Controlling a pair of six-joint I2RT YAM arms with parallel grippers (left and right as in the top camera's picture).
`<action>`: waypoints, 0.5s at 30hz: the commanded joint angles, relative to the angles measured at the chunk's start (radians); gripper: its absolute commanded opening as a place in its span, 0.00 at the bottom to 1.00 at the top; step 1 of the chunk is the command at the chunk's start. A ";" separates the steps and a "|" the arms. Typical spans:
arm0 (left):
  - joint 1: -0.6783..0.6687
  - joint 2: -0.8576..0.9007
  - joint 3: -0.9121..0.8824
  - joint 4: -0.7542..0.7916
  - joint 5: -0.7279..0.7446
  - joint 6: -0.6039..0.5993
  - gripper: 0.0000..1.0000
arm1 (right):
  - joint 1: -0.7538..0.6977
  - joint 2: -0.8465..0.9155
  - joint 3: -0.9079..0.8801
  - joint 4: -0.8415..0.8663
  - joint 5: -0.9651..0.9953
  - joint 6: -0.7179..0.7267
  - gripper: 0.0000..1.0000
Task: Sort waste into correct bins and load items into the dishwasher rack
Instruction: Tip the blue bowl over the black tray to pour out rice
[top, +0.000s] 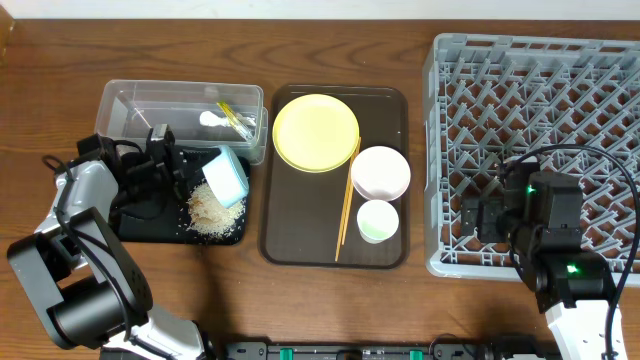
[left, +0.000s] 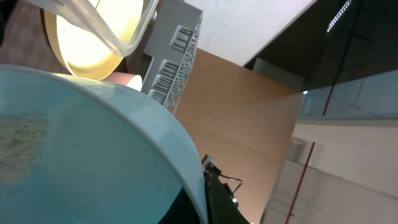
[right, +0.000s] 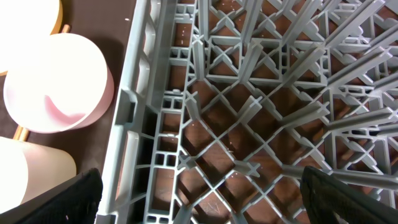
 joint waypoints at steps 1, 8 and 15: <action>0.015 0.006 -0.009 -0.003 0.030 -0.085 0.06 | 0.010 0.000 0.020 -0.001 -0.004 0.006 0.99; 0.042 0.006 -0.009 -0.003 0.030 -0.130 0.06 | 0.010 0.000 0.020 -0.002 -0.004 0.007 0.99; 0.046 0.006 -0.009 0.047 0.028 -0.089 0.06 | 0.010 0.000 0.020 -0.001 -0.004 0.007 0.99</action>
